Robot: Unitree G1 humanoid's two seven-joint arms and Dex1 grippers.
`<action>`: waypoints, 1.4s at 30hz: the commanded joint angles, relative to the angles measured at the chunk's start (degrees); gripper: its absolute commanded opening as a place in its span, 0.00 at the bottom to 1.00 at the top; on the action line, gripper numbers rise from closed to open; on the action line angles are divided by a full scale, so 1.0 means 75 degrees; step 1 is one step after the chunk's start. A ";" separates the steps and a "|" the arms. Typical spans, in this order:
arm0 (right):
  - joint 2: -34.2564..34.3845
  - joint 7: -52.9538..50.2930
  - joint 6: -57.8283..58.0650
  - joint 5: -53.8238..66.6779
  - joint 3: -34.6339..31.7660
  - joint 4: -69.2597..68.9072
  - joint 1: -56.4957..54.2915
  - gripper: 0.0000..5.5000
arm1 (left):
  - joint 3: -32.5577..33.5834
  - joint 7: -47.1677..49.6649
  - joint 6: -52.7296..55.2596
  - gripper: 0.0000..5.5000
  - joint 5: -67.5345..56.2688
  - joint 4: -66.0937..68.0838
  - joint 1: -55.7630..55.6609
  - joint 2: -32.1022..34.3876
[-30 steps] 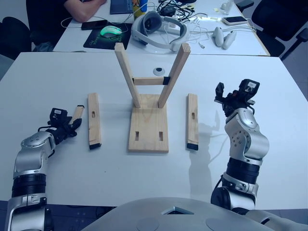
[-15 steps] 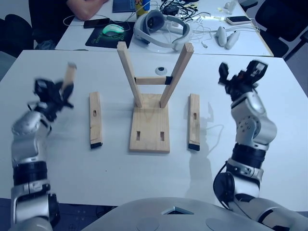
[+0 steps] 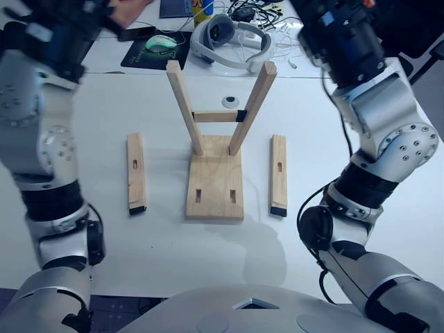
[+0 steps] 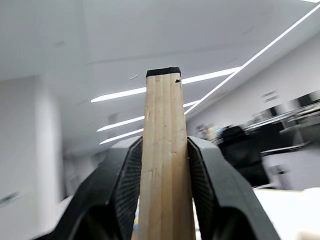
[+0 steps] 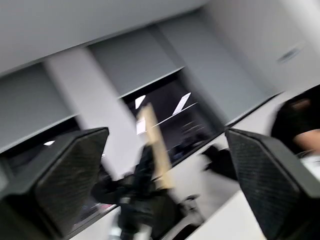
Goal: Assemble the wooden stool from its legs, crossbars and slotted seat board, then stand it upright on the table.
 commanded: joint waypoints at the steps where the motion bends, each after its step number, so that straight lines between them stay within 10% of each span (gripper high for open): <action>1: -0.0054 -0.0621 -0.0432 0.0846 0.0277 -0.0164 0.0347 0.79 | -0.1102 0.0245 -0.0096 0.24 0.0513 -0.0194 0.0462 -0.0814; 7: -0.0286 -0.0844 -0.0816 0.1063 0.0846 -0.0121 0.0470 0.79 | -0.2130 0.0011 -0.0741 0.24 0.1585 0.0073 0.1058 -0.1071; 33: -0.1136 -0.0531 -0.1168 -0.0461 0.1862 0.0081 0.1069 0.09 | -0.1998 -0.0157 -0.0275 0.24 0.1980 -0.0272 0.1474 -0.0970; 42: -0.1109 -0.0233 -0.1188 -0.0749 0.1786 0.0261 0.1177 0.08 | -0.1972 -0.0182 -0.0229 0.24 0.2008 -0.0148 0.1646 -0.0986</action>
